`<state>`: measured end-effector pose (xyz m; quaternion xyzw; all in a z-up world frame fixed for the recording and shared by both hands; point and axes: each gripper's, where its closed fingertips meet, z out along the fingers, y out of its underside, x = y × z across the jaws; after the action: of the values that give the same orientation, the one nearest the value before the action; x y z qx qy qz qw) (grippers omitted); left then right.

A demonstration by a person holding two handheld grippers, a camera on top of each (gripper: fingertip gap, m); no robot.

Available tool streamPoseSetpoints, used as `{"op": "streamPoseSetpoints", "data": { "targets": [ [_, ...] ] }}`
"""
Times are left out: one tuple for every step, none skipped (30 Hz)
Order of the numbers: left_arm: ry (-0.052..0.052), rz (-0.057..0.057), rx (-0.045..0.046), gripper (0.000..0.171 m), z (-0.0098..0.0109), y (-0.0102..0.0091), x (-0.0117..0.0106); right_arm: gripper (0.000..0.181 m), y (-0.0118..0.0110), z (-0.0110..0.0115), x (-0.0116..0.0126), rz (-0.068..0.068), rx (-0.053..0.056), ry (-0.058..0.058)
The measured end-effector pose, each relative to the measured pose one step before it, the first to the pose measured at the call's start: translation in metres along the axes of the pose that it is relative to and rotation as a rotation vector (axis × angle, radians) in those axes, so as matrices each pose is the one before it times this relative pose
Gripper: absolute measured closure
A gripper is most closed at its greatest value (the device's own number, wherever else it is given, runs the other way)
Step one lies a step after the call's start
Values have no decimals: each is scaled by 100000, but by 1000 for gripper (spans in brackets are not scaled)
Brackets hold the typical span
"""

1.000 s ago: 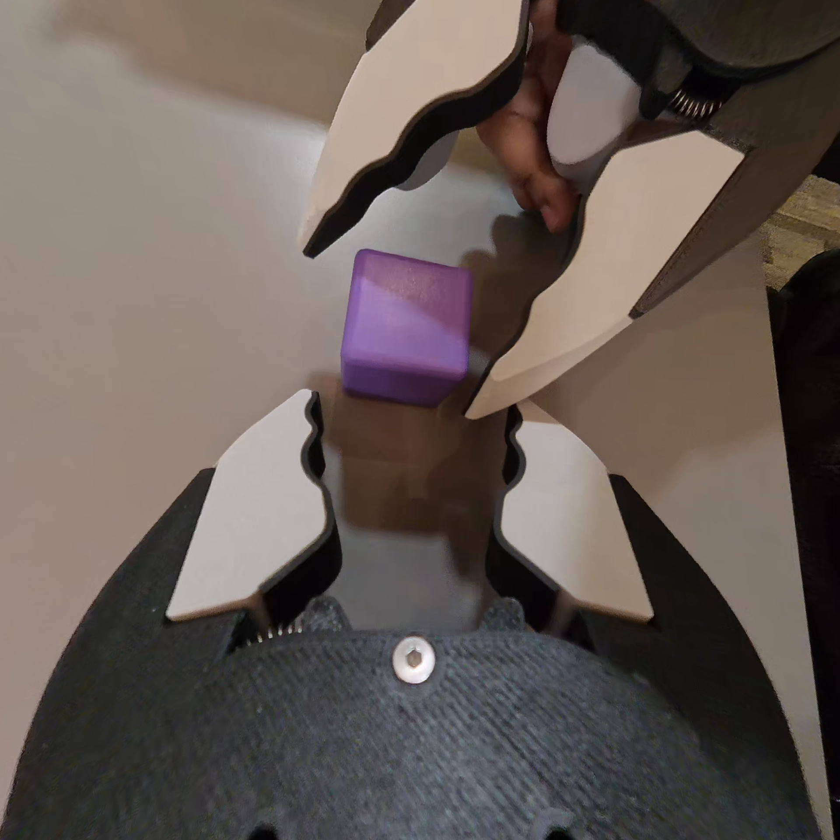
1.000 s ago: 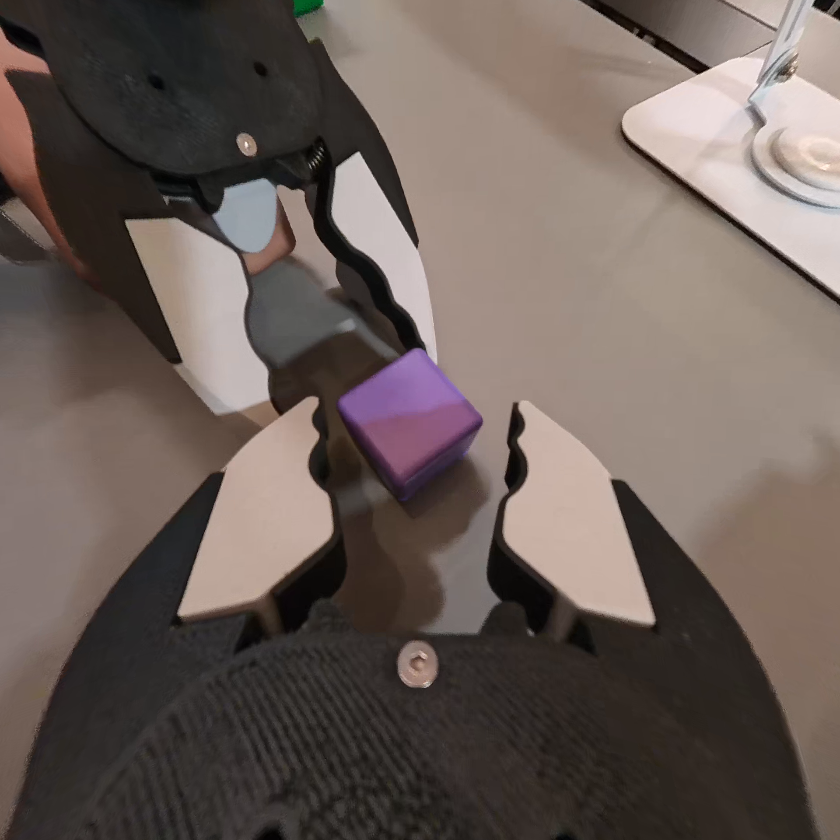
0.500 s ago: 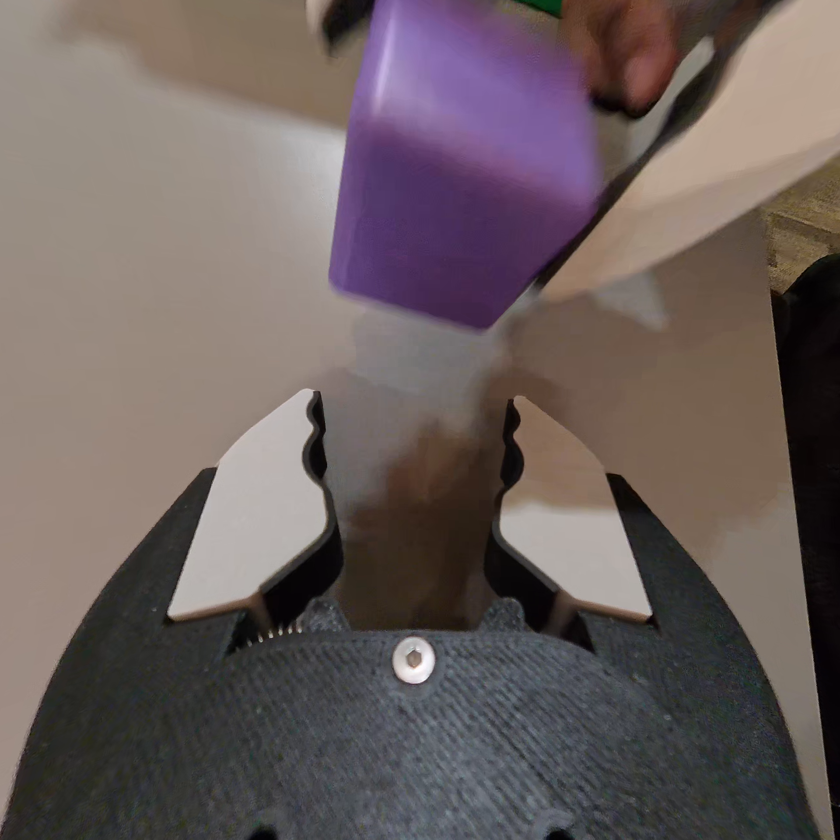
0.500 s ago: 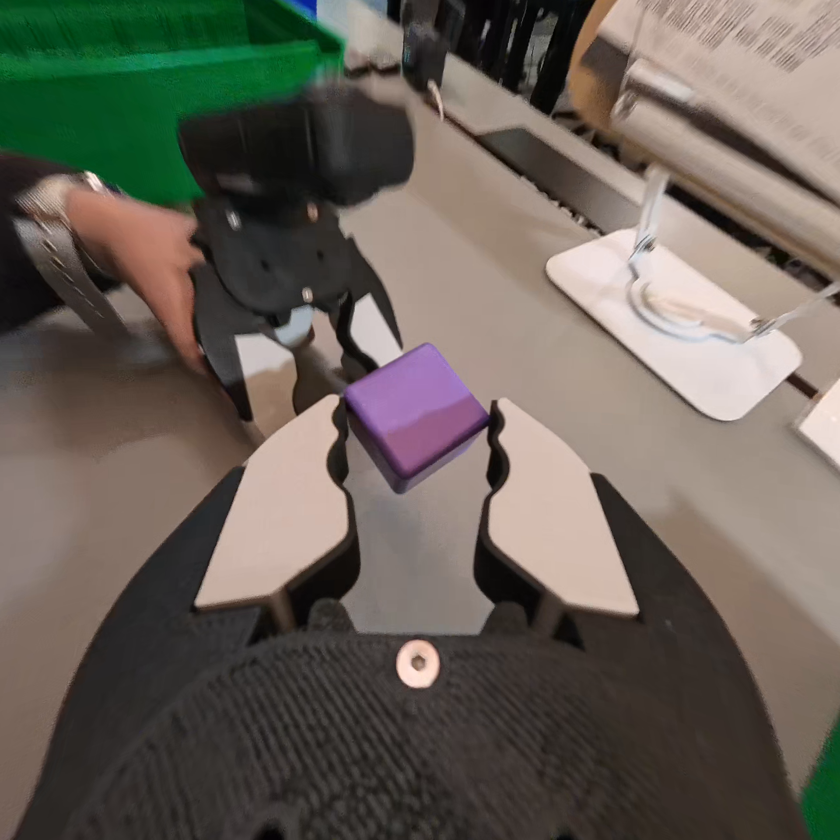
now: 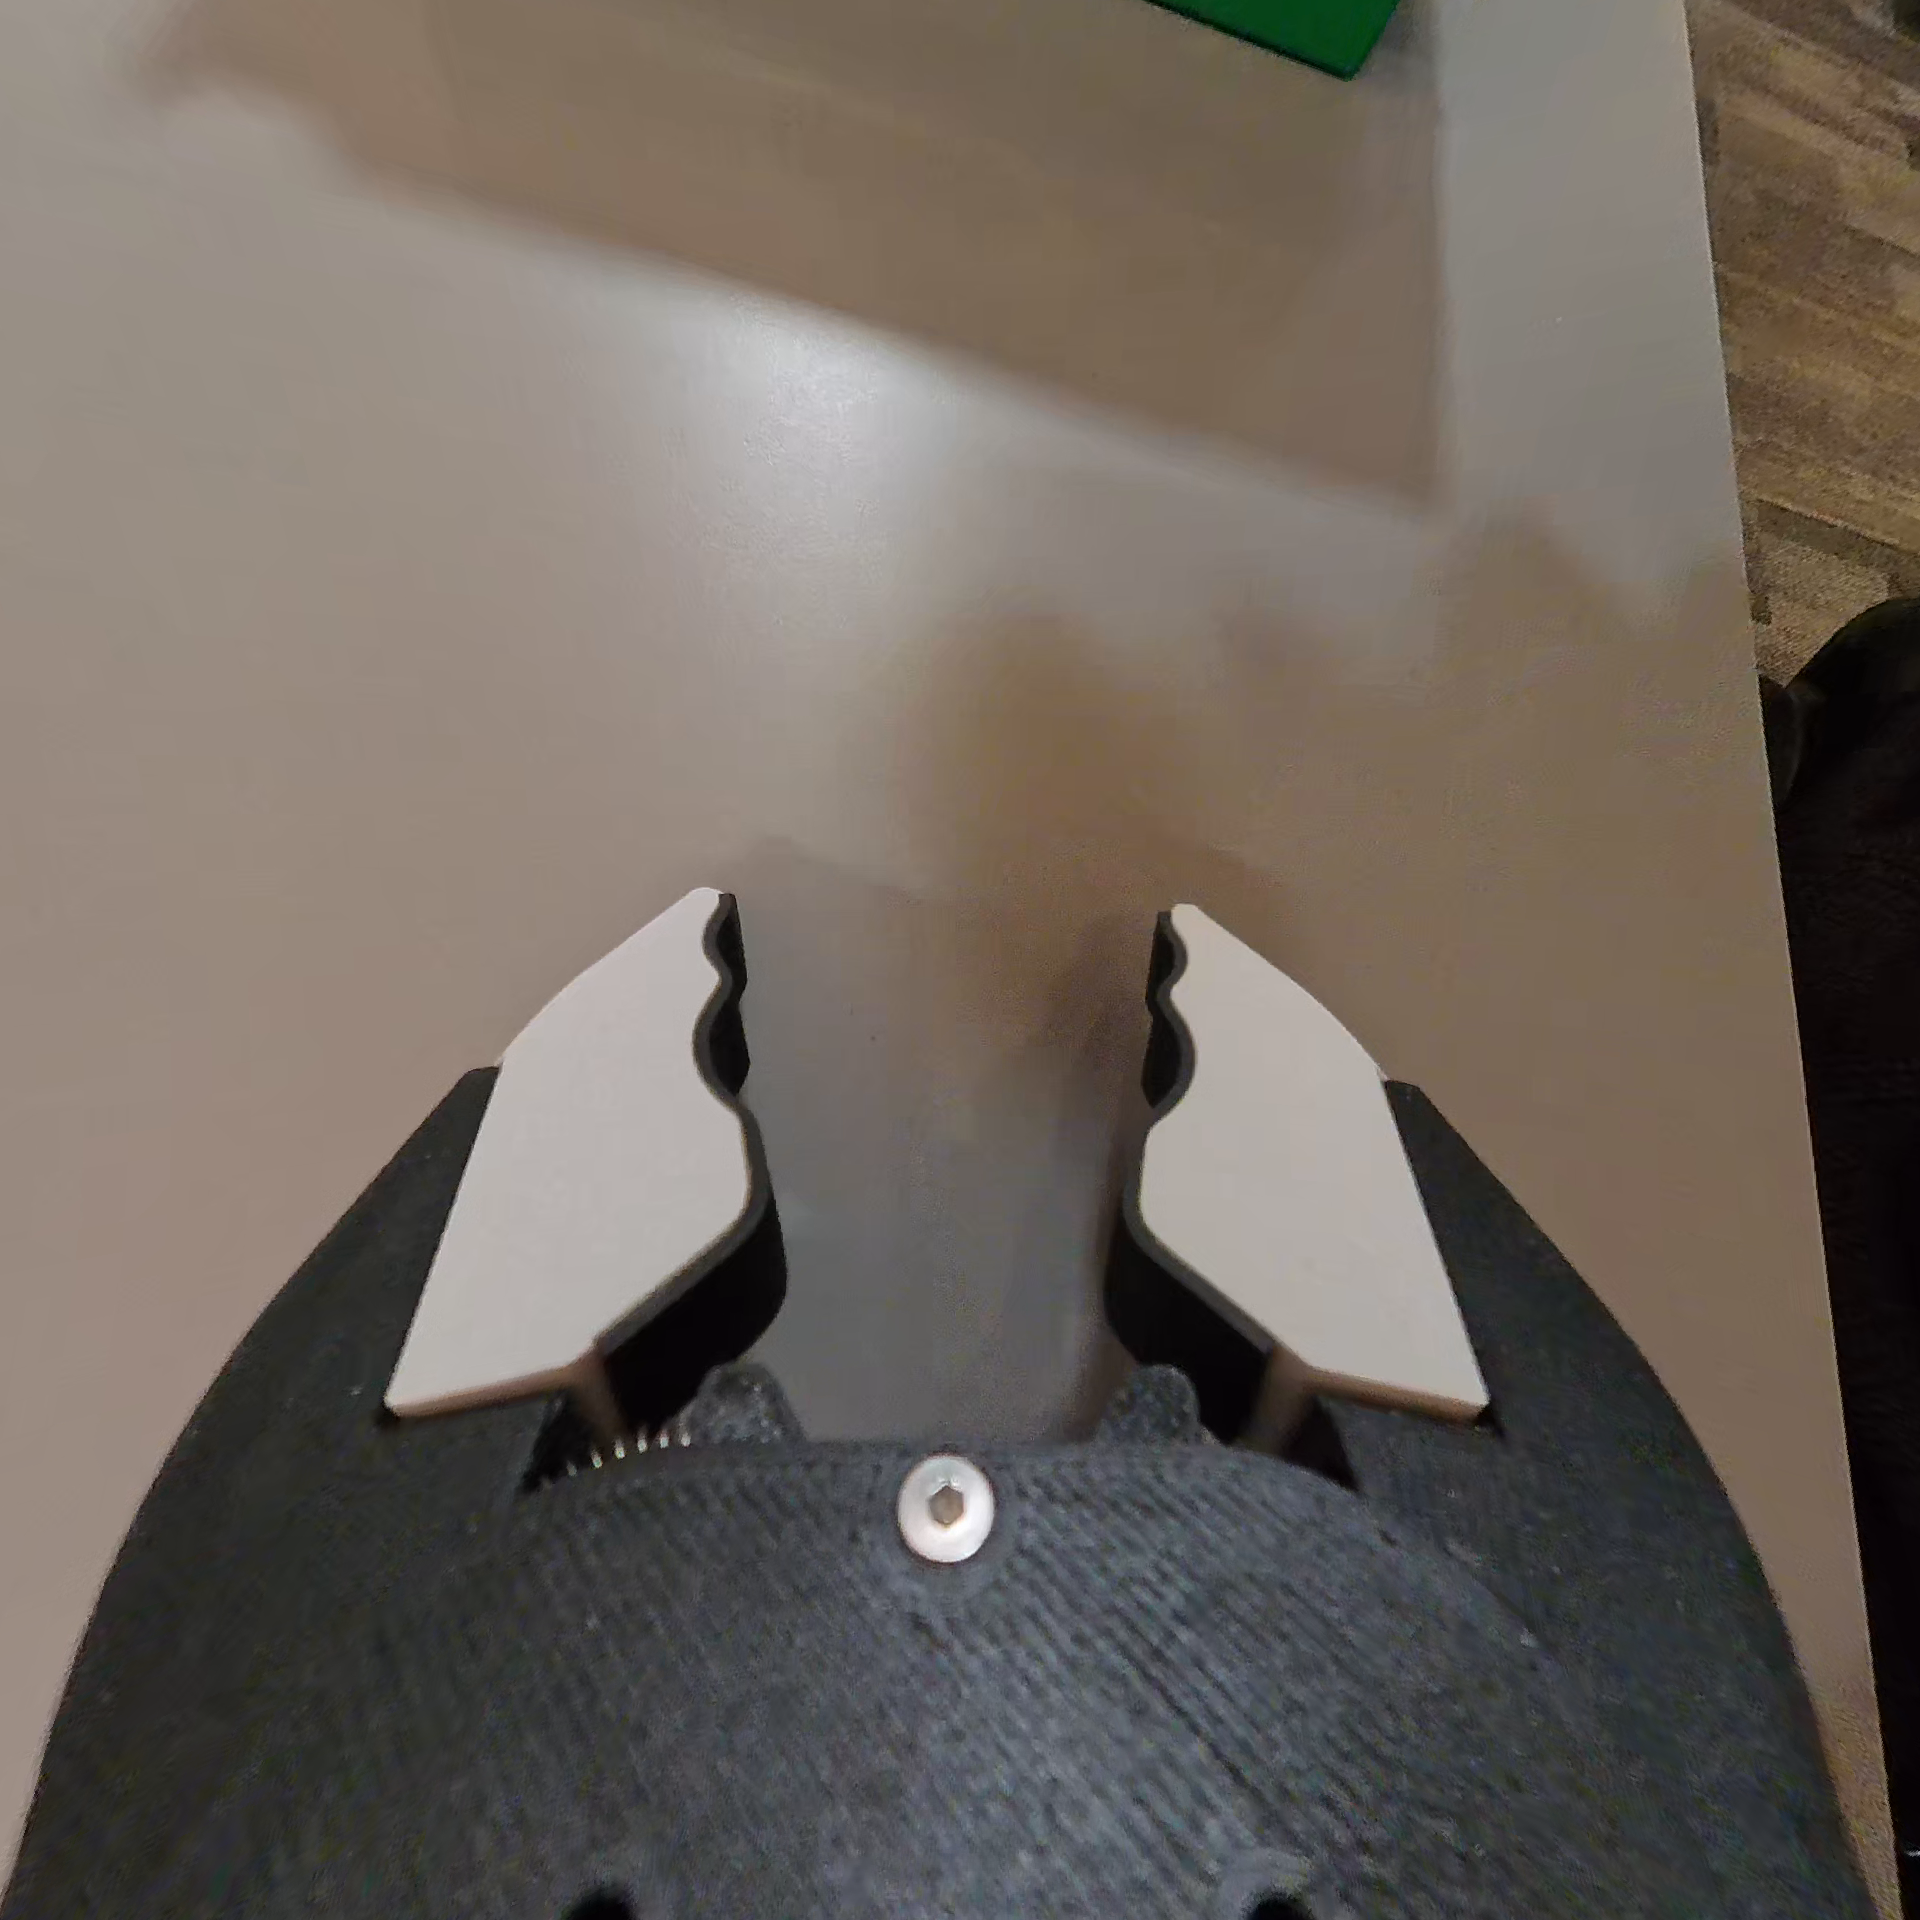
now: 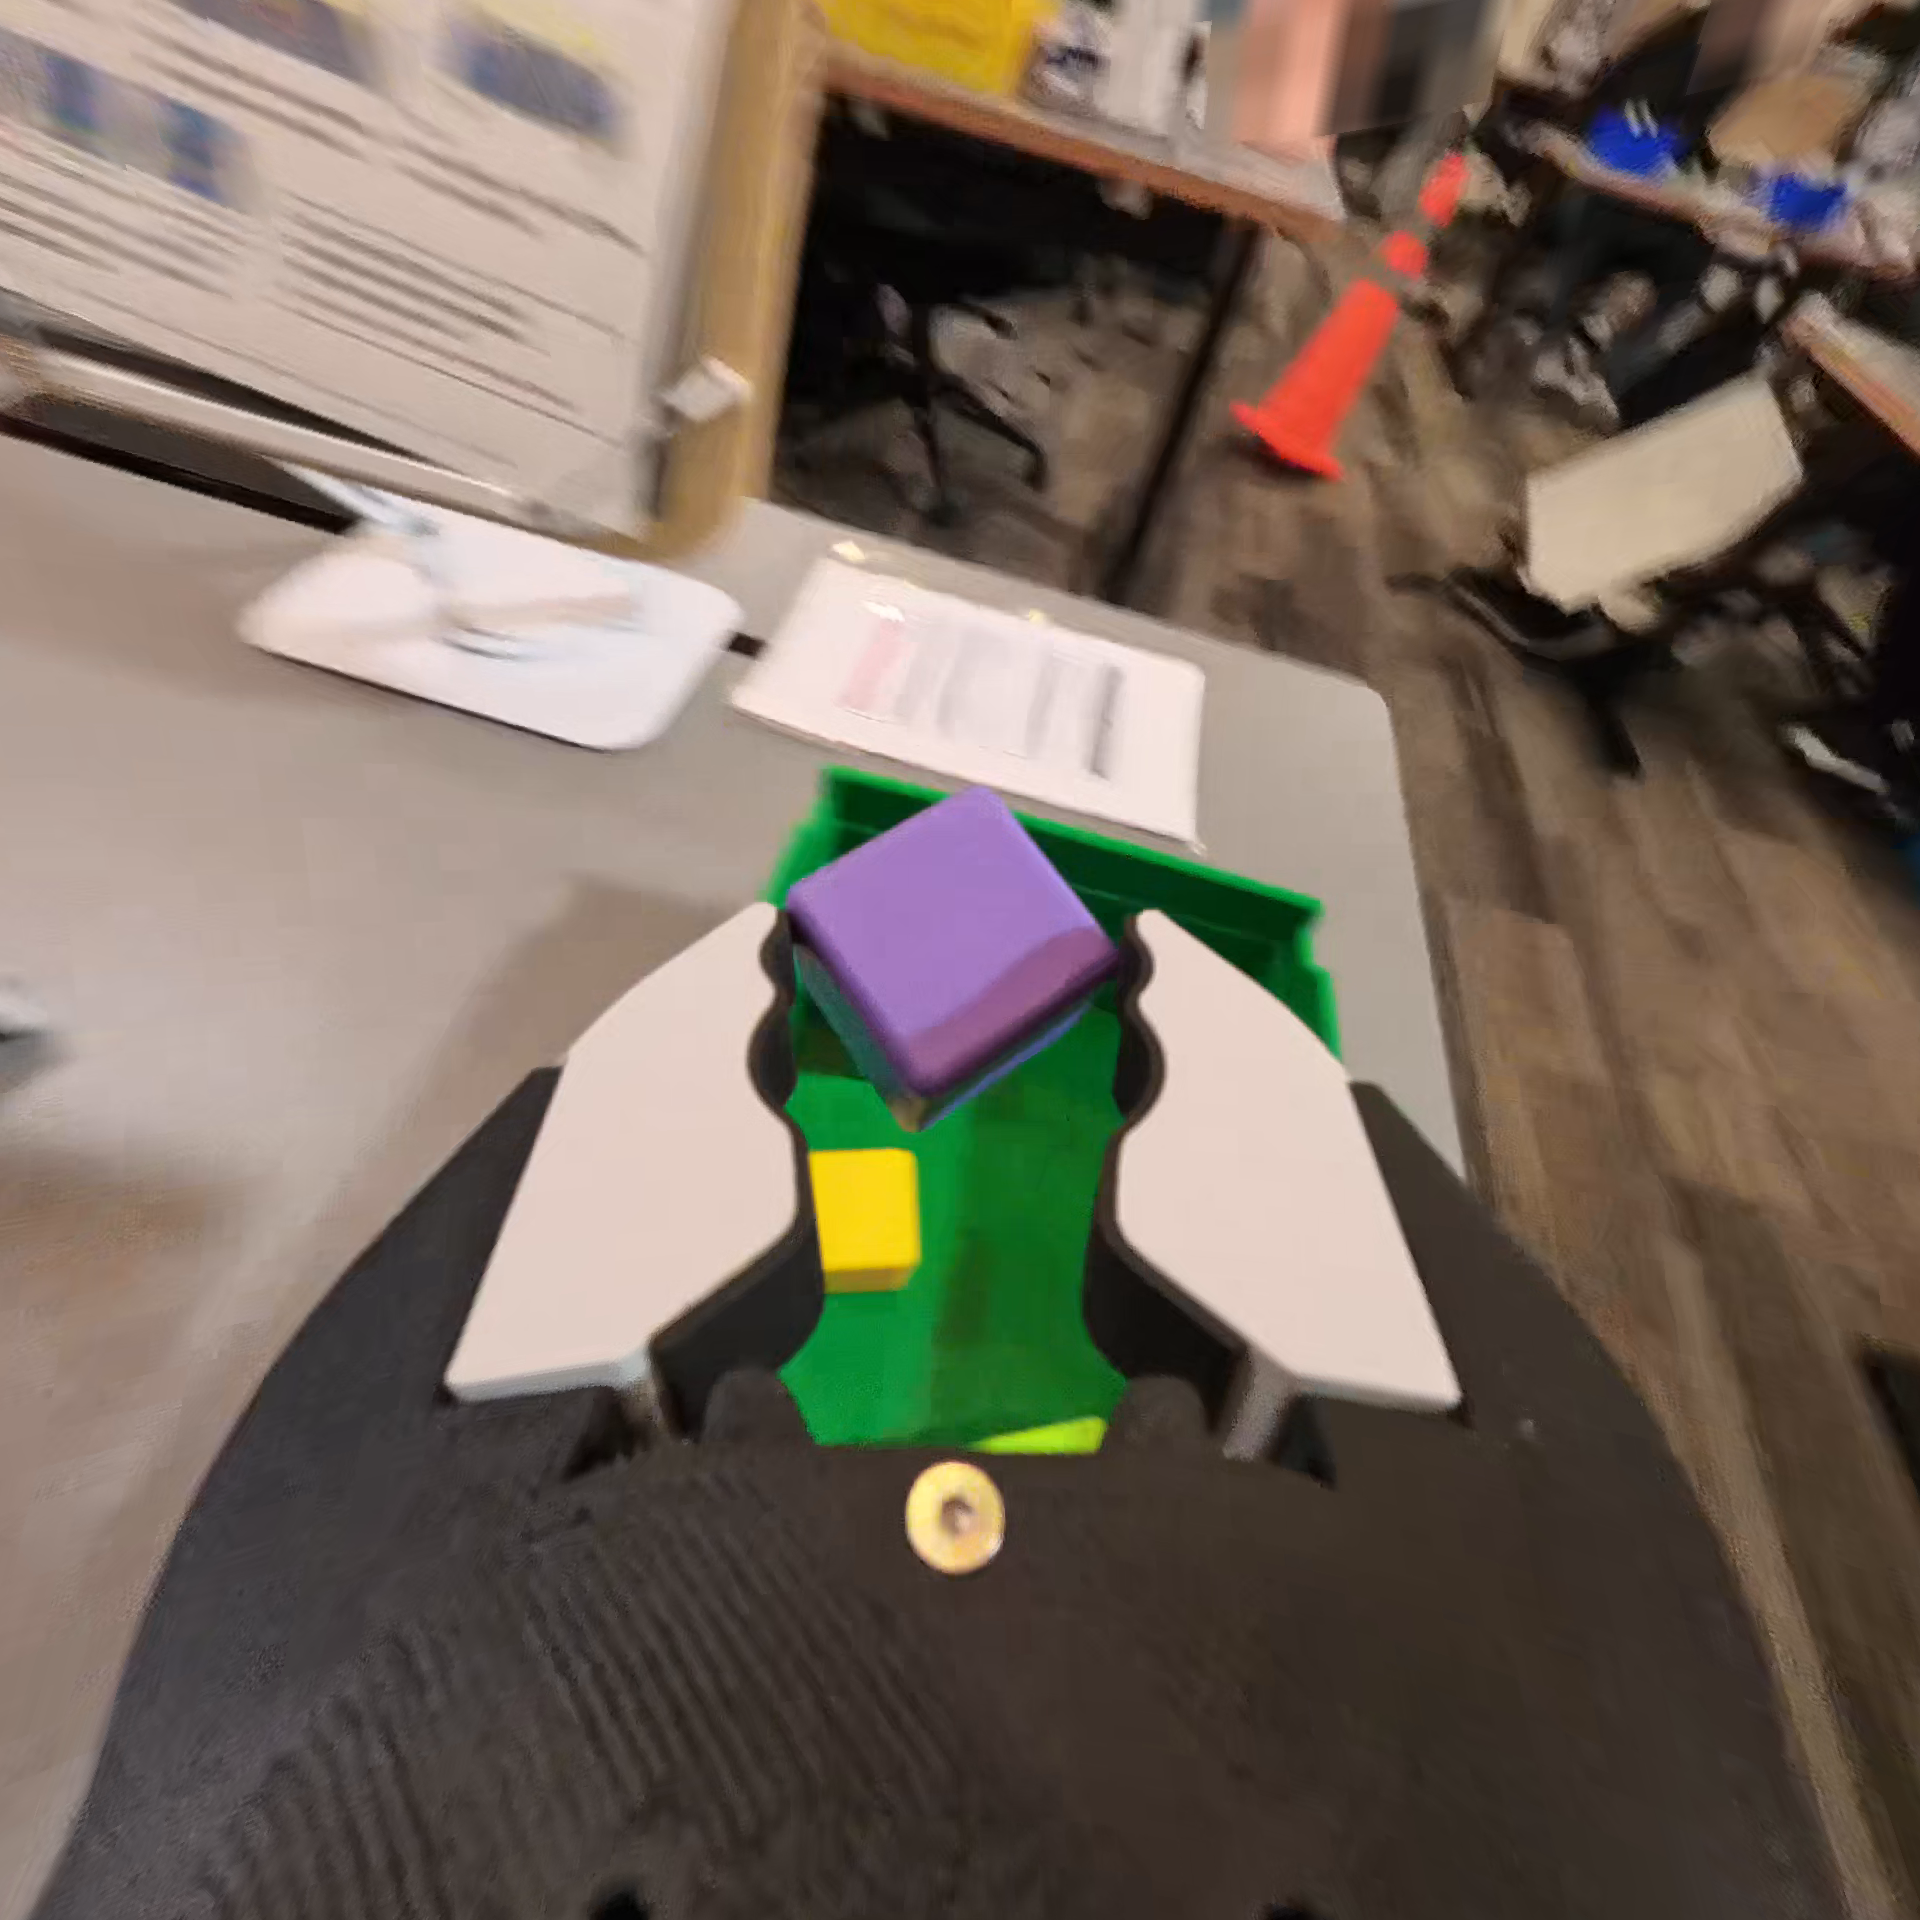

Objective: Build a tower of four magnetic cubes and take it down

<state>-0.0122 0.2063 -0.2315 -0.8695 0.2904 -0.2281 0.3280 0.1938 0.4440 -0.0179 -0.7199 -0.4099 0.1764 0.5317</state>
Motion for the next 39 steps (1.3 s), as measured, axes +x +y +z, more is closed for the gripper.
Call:
{"op": "streamPoseSetpoints", "data": {
  "targets": [
    [-162,34,-65,97,14,8,-11,121,1856,1828,2234,3242,-4669,3760],
    [-281,186,-171,97,19,18,-9,121,1975,2128,1624,4576,-5674,1531],
    [-390,313,-271,97,25,26,-4,121,1894,2197,1135,4826,-6260,94],
    [-568,400,-357,97,49,29,-6,121,1636,2069,823,3771,-6044,18],
    [-744,509,-474,97,42,48,-8,121,1363,1831,616,1885,-6034,561],
    [-893,635,-573,96,60,69,-11,120,1046,1558,576,429,-5383,1713],
    [-584,412,-266,97,38,31,-1,120,758,1278,408,-411,-4685,1696],
    [-133,65,-33,97,3,0,-15,120,522,1069,256,-773,-3751,1389],
    [322,-209,151,97,-9,-23,16,120,355,870,106,-530,-2851,754],
    [246,-250,155,96,-16,-22,-12,120,281,672,68,-445,-2478,613],
    [363,-266,228,96,-21,-22,3,120,239,526,116,-744,-2147,937],
    [427,-384,316,97,-29,-39,0,120,159,369,205,-856,-1376,1477],
    [450,-467,372,97,-26,-50,-4,120,168,271,159,-806,-1112,1100],
    [458,-533,406,97,-36,-47,-13,120,157,198,42,-460,-960,272],
    [319,-538,381,97,-25,-42,-25,120,92,107,-17,-8,-338,-187],
    [260,-438,308,98,-29,-30,-26,120,39,-4,-34,133,57,-291],
    [220,-304,226,98,-17,-28,-5,120,-64,-160,-25,110,504,-73],
    [74,-141,101,98,-13,-16,-7,118,-199,-359,-29,22,1226,268],
    [-114,16,-40,98,8,6,-24,115,-329,-536,-82,-194,1737,243],
    [-206,160,-142,98,15,7,5,113,-375,-665,-164,-334,1760,23],
    [-280,270,-224,98,26,15,-14,111,-445,-809,-245,-495,1809,-3],
    [-320,258,-220,98,27,17,-4,110,-637,-1067,-414,-684,2770,-313],
    [-280,209,-175,99,19,18,-10,109,-931,-1356,-658,-625,4435,-786],
    [-245,199,-165,99,19,17,-5,109,-1269,-1606,-990,-586,6168,-1576],
    [-274,172,-150,99,20,15,-6,109,-1599,-1788,-1443,-1010,8065,-2999],
    [-298,185,-166,99,23,10,-17,109,-1898,-1853,-1849,-1590,9807,-4134],
    [-356,180,-188,99,17,19,-17,108,-2027,-1763,-2109,-1797,10508,-4469],
    [-576,174,-194,99,33,17,-46,107,-1927,-1559,-2250,-1624,10137,-4340],
    [-881,57,-233,101,35,16,-84,106,-1654,-1260,-2320,-591,9551,-3947],
    [-1526,-151,-170,103,32,9,-174,105,-1127,-913,-2230,392,8354,-2457],
    [-2151,-486,-227,108,36,12,-266,103,-339,-576,-2358,-276,5811,-2081],
    [-1655,-287,-208,111,28,11,-193,102,532,-290,-2754,-1707,2443,-3816],
    [-898,-73,-109,112,14,10,-89,101,1262,-62,-2922,-2964,-1058,-4779],
    [-1177,-244,-106,114,21,14,-128,100,1528,34,-2685,-2340,-2319,-3220],
    [-945,-342,-48,116,8,4,-120,98,1401,46,-2407,-1292,-501,-2036],
    [-958,-611,80,117,-4,-3,-97,98,1130,41,-2095,-950,1342,-1143],
    [-1067,-927,132,118,3,-8,-140,101,751,30,-1594,-1408,1751,89],
    [-1210,-1238,212,119,-18,-25,-172,104,361,-37,-1101,-1881,1049,679],
    [-2434,-2133,262,122,-35,0,-378,105,-66,-44,-765,-2454,1311,371]
  ]
}}
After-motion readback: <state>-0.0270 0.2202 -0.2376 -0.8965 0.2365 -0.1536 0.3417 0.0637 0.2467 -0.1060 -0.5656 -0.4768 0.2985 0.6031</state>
